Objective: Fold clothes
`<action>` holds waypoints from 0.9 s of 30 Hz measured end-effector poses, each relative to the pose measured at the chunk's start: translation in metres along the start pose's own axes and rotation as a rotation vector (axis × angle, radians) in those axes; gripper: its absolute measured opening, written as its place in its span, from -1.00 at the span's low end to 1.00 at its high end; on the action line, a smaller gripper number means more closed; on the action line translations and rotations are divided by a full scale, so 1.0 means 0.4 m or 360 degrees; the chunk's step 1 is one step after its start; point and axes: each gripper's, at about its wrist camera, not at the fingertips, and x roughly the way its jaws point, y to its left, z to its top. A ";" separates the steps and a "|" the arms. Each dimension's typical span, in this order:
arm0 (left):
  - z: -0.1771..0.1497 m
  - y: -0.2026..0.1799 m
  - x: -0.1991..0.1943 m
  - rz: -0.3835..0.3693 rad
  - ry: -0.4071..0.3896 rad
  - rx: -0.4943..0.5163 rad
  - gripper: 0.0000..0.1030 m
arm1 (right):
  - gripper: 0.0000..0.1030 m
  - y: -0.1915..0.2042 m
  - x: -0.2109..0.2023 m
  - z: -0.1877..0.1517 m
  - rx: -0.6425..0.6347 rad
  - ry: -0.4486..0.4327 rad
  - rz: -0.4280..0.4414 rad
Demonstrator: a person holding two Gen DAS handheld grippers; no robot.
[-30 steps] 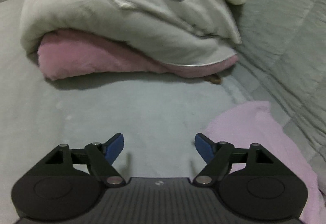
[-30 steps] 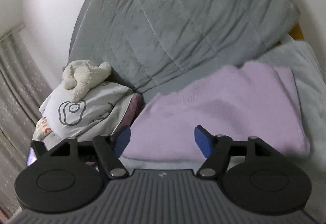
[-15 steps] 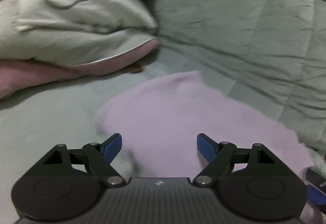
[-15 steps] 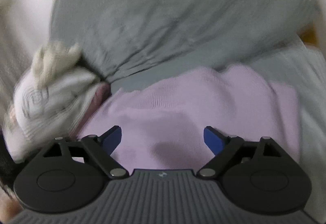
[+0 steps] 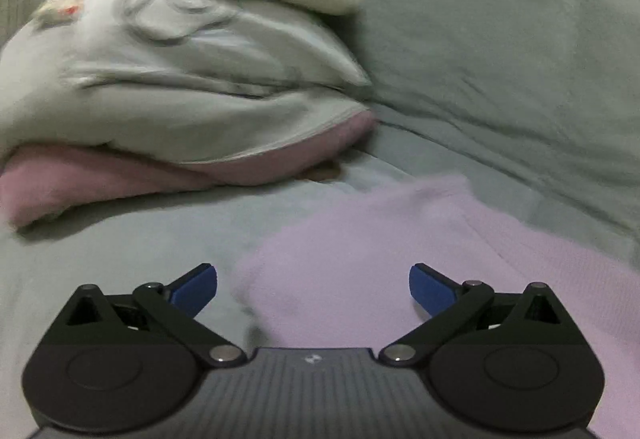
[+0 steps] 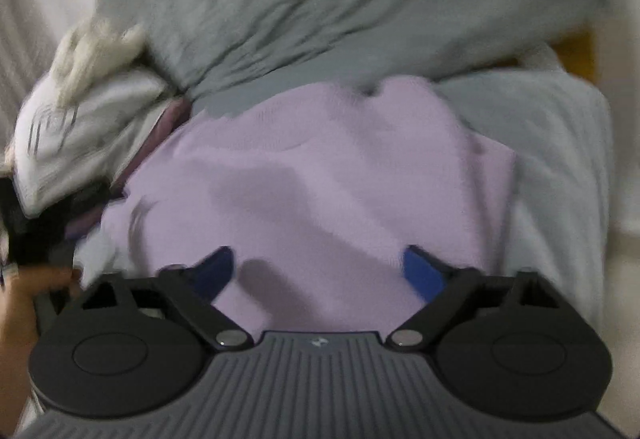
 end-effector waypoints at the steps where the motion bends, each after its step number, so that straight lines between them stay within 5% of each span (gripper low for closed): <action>1: -0.011 0.004 0.028 -0.0010 0.0097 0.0032 1.00 | 0.32 -0.001 -0.003 -0.002 0.0028 -0.0015 -0.0018; 6: 0.019 0.042 0.038 -0.0023 0.0091 -0.0013 1.00 | 0.35 0.008 -0.019 0.004 0.0113 -0.0063 -0.0100; 10: 0.026 0.063 0.006 0.0110 0.0052 0.0068 0.99 | 0.82 0.043 -0.058 0.013 0.0045 -0.0159 -0.0187; 13: 0.003 0.102 -0.030 0.0118 0.0093 0.0075 0.99 | 0.91 0.094 -0.063 -0.001 -0.0018 -0.0187 -0.0069; 17: -0.072 0.185 -0.107 0.0179 0.0183 0.0014 0.98 | 0.93 0.223 -0.042 -0.050 -0.0201 0.0012 0.0201; 23: -0.228 0.378 -0.362 0.0373 0.0126 -0.0166 0.98 | 0.99 0.456 -0.072 -0.199 -0.0804 0.0296 0.0533; 27: -0.338 0.550 -0.585 0.0552 0.0023 -0.0361 0.98 | 0.99 0.563 -0.110 -0.308 -0.1010 0.0434 0.0681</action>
